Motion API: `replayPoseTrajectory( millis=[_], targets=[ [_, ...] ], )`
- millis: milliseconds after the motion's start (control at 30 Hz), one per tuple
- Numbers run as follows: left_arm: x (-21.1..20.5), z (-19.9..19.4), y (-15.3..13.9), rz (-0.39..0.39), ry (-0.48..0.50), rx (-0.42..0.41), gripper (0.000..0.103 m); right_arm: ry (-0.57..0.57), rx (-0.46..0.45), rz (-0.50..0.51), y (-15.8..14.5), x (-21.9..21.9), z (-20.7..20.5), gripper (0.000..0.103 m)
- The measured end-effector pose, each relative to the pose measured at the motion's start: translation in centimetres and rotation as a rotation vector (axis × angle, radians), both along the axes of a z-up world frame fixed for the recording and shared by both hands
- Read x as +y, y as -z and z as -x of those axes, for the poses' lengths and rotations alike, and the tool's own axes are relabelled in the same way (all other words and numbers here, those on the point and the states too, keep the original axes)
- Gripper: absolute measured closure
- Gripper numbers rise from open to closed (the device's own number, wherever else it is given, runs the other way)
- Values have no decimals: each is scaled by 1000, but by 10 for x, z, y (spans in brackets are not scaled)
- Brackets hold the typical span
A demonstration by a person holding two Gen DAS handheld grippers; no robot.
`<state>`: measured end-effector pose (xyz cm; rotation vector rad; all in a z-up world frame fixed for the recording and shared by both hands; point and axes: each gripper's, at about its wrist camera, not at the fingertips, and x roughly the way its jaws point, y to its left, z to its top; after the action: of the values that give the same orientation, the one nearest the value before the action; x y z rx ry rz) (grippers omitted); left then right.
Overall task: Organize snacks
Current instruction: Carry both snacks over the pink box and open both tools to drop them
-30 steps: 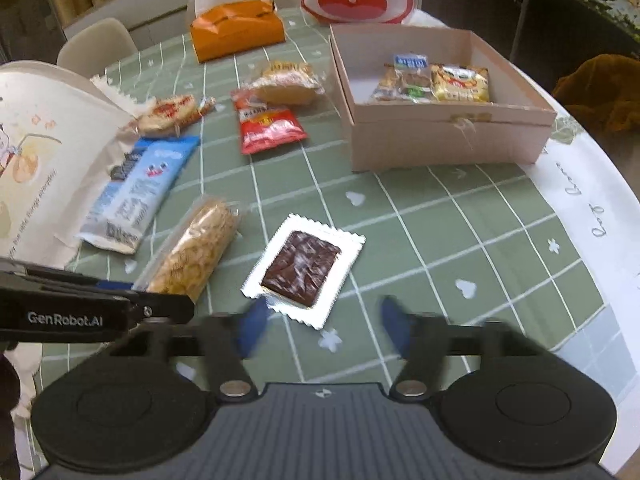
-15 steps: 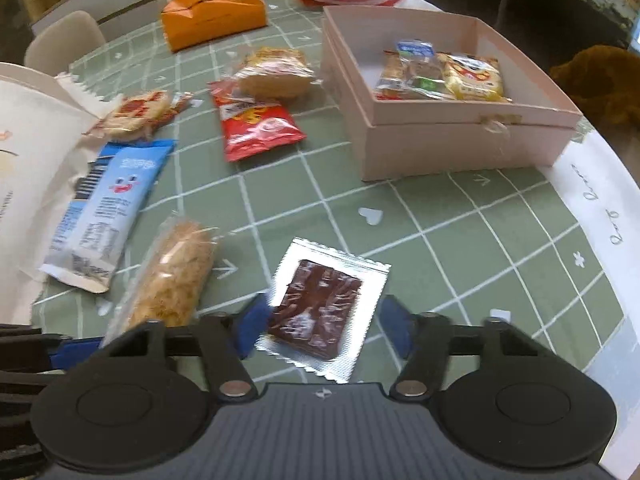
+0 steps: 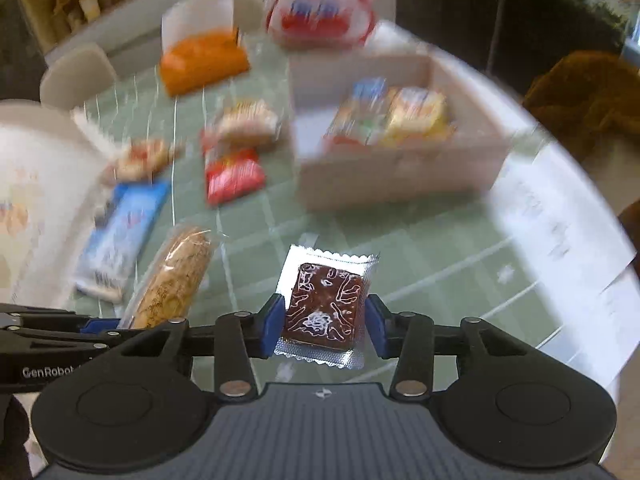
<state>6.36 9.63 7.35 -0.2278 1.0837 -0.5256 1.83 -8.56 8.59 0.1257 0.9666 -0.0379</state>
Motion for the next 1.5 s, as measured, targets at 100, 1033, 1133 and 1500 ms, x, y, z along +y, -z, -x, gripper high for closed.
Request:
replayPoseTrajectory(
  millis=[100,1033,1133,1500],
  targets=[
    [-23,-23,-55,66,43,-112,71,3,-137,18,-55,-23,-7,60],
    [32,-111,7,-194,-396,-55,67,-50,-76,-54,-47,-83,-162,34],
    [50,-91,11,-215,-384,-65,67,-145,-57,-44,-45,-30,-184,27],
    [103,-45,23,-114,-397,-19,67,-217,33,125,18,111,-260,29]
  ],
)
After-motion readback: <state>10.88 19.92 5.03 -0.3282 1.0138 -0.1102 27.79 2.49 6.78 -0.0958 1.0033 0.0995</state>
